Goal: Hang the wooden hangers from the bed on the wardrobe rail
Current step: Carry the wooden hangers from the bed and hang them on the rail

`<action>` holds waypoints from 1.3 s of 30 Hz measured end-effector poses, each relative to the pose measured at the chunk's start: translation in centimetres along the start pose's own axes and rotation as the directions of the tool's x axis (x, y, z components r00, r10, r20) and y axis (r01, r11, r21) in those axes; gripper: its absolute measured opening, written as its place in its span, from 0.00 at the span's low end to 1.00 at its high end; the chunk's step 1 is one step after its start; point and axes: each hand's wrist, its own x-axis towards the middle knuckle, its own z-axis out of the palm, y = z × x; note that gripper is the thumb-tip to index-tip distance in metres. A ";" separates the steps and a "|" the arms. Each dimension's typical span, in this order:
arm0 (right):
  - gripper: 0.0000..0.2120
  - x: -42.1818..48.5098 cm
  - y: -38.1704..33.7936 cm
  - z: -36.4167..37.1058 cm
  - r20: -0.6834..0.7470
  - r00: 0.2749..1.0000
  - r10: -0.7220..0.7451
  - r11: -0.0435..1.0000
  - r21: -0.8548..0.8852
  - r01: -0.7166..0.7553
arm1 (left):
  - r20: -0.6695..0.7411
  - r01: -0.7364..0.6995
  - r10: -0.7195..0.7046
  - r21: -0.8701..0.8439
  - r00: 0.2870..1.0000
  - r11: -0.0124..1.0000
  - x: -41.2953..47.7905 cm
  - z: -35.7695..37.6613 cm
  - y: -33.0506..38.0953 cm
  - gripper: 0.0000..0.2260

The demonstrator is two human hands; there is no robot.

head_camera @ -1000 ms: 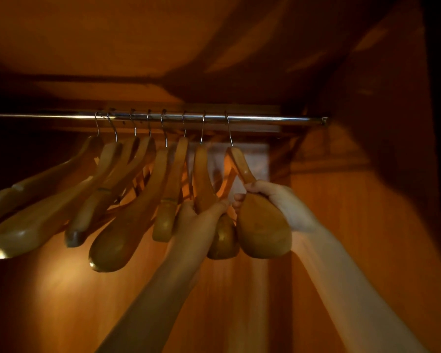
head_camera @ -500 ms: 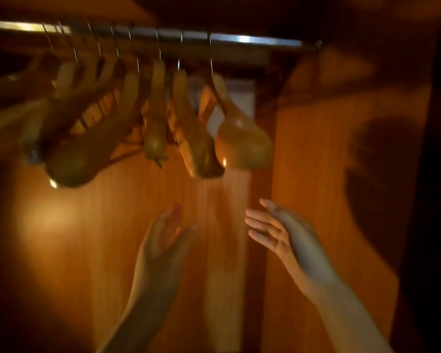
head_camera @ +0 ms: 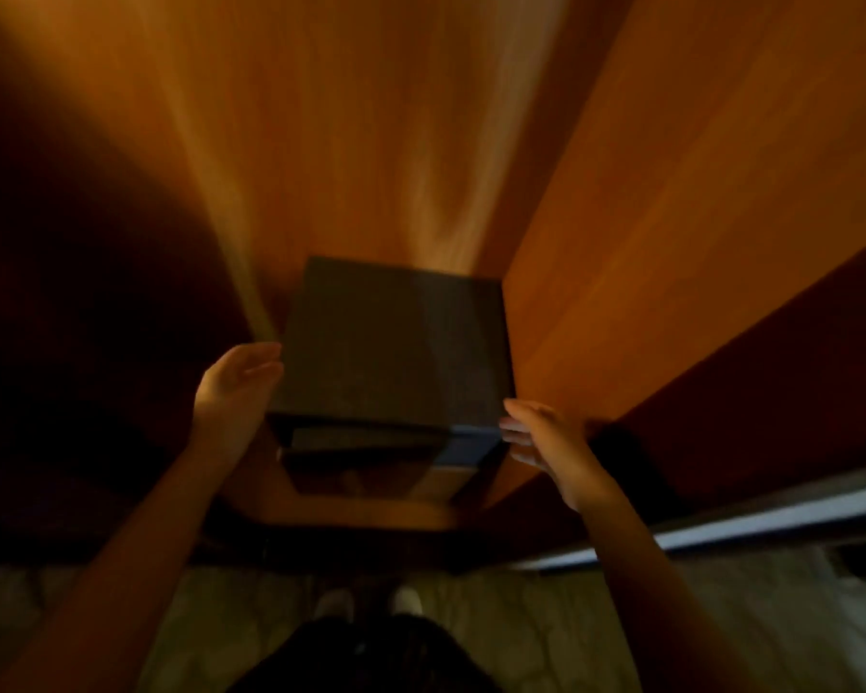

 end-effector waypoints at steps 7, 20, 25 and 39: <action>0.20 -0.5 11.6 3.4 -0.032 0.946 0.323 0.944 0.081 -0.320 | 0.044 0.360 -0.380 0.236 0.924 0.903 -4.7 -2.2 -12.4 0.16; 0.12 -9.0 25.8 7.4 -0.144 0.802 0.580 0.807 0.239 -0.540 | 0.281 0.374 -0.652 0.633 0.705 0.677 -8.1 -2.6 -18.8 0.17; 0.12 -12.7 31.0 10.5 -0.118 0.774 0.622 0.762 0.317 -0.564 | 0.343 0.298 -0.740 0.756 0.578 0.583 -8.1 -0.7 -19.1 0.18; 0.13 -25.8 43.4 18.1 -0.144 0.607 0.781 0.528 0.672 -0.519 | 0.588 -0.216 -0.663 0.801 0.463 0.559 -15.6 10.3 -16.0 0.17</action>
